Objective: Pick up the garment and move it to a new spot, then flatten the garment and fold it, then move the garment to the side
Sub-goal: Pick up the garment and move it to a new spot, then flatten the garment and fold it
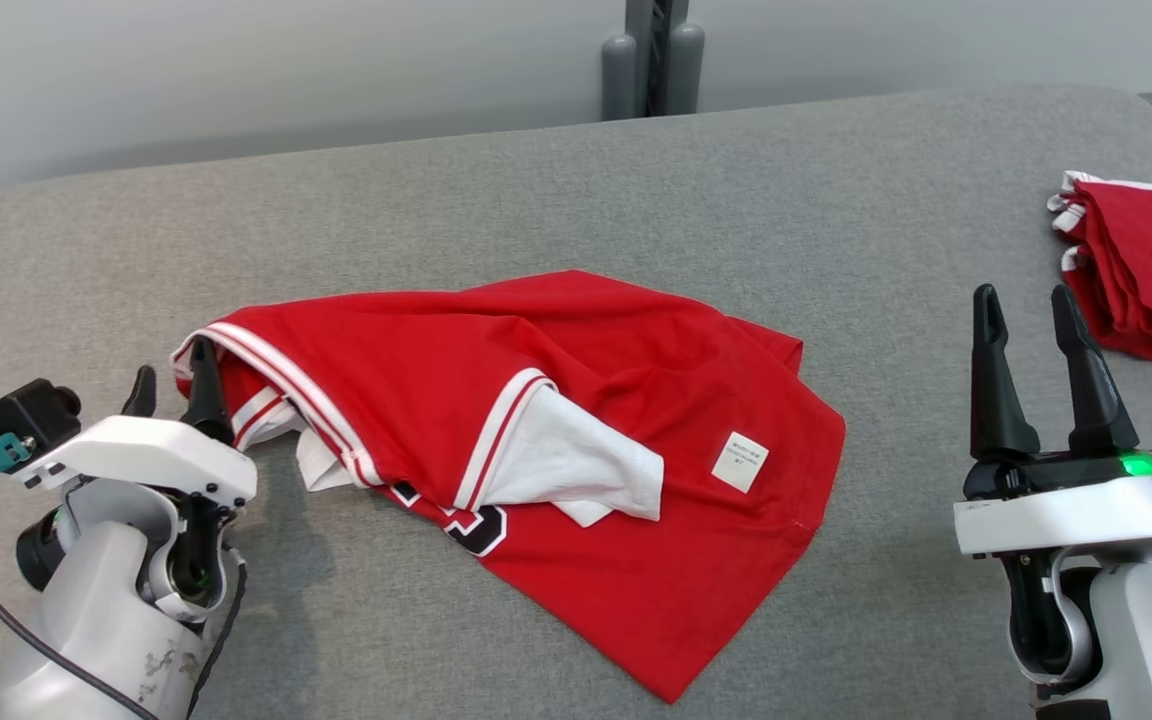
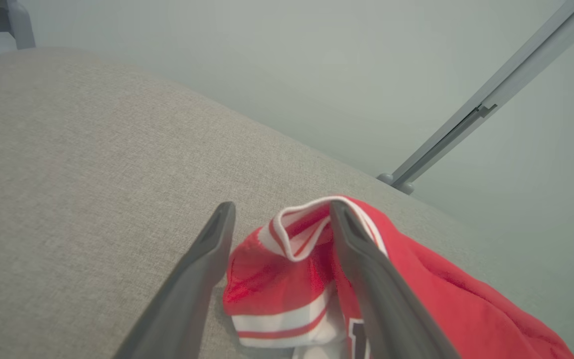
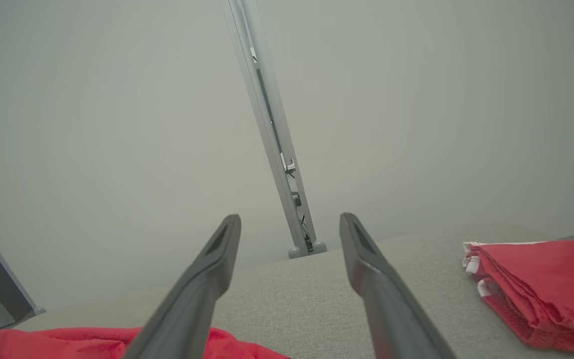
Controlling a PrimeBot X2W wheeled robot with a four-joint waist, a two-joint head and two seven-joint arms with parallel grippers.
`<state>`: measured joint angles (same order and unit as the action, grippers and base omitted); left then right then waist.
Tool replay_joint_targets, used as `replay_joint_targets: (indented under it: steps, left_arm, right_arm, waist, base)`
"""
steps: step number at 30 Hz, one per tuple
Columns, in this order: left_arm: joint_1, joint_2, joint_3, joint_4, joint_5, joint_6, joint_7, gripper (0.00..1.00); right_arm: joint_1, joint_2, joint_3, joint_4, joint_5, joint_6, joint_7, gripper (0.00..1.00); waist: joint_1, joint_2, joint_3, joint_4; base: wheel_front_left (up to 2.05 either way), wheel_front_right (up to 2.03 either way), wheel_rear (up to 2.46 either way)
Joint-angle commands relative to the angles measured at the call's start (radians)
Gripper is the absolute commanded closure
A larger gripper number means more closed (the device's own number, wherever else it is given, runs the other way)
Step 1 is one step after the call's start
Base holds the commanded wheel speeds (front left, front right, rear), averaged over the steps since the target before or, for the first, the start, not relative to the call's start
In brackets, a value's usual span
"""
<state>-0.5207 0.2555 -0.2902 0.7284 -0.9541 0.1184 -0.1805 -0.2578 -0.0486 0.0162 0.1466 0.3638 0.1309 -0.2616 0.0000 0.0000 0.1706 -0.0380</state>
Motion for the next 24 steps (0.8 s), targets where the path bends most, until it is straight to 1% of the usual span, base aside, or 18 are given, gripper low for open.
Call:
replay_joint_targets:
  steps: [1, 4, 8, 11, 14, 17, 19, 21, 24]
  left_arm:
    - [-0.023, -0.005, 0.006, 0.017, -0.006, -0.03, -0.029, 0.0]
    - [-0.041, 0.002, 0.005, 0.028, 0.024, -0.056, -0.06, 0.0]
    - [-0.043, 0.009, 0.011, 0.024, 0.054, -0.065, -0.077, 0.0]
    - [-0.033, 0.02, 0.024, -0.01, 0.093, -0.064, -0.084, 0.0]
    - [0.0, 0.023, 0.063, -0.093, 0.147, -0.066, -0.085, 0.0]
    - [0.063, 0.012, 0.104, -0.2, 0.22, -0.062, -0.085, 0.0]
    - [0.113, -0.009, 0.115, -0.273, 0.276, -0.069, -0.085, 0.0]
    - [0.161, -0.018, 0.125, -0.331, 0.336, -0.069, -0.085, 0.0]
    - [0.227, -0.065, 0.148, -0.395, 0.39, -0.066, -0.085, 0.0]
  right_arm:
    - [-0.007, -0.005, 0.008, 0.005, -0.01, 0.0, -0.005, 0.0]
    - [-0.005, -0.004, 0.016, 0.007, -0.017, 0.0, -0.005, 0.0]
    - [0.004, -0.005, 0.015, 0.007, -0.025, 0.0, -0.005, 0.0]
    - [0.015, -0.004, 0.022, 0.008, -0.035, 0.0, -0.005, 0.0]
    - [0.029, -0.004, 0.053, 0.015, -0.054, 0.0, -0.005, 0.0]
    - [0.047, -0.005, 0.08, 0.027, -0.061, 0.0, -0.005, 0.0]
    - [0.057, -0.005, 0.093, 0.039, -0.05, 0.0, -0.005, 0.0]
    - [0.067, -0.005, 0.11, 0.053, -0.048, 0.0, -0.005, 0.0]
    - [0.08, -0.005, 0.138, 0.074, -0.042, 0.0, -0.005, 0.0]
  waist:
    - [0.0, 0.0, -0.013, 0.02]
    - [0.0, 0.0, -0.026, 0.042]
    - [0.0, 0.0, -0.041, 0.068]
    - [0.0, 0.0, -0.054, 0.095]
    - [0.0, 0.0, -0.065, 0.123]
    - [0.0, 0.0, -0.071, 0.148]
    - [0.0, 0.0, -0.072, 0.165]
    - [0.0, 0.0, -0.072, 0.181]
    - [0.0, 0.0, -0.069, 0.203]
  base:
    - [0.0, 0.0, 0.0]
    - [0.0, 0.0, 0.0]
    - [0.0, 0.0, 0.0]
    - [0.0, 0.0, 0.0]
    - [0.0, 0.0, 0.0]
    - [0.0, 0.0, 0.0]
    - [0.0, 0.0, 0.0]
    - [0.0, 0.0, 0.0]
    - [0.0, 0.0, 0.0]
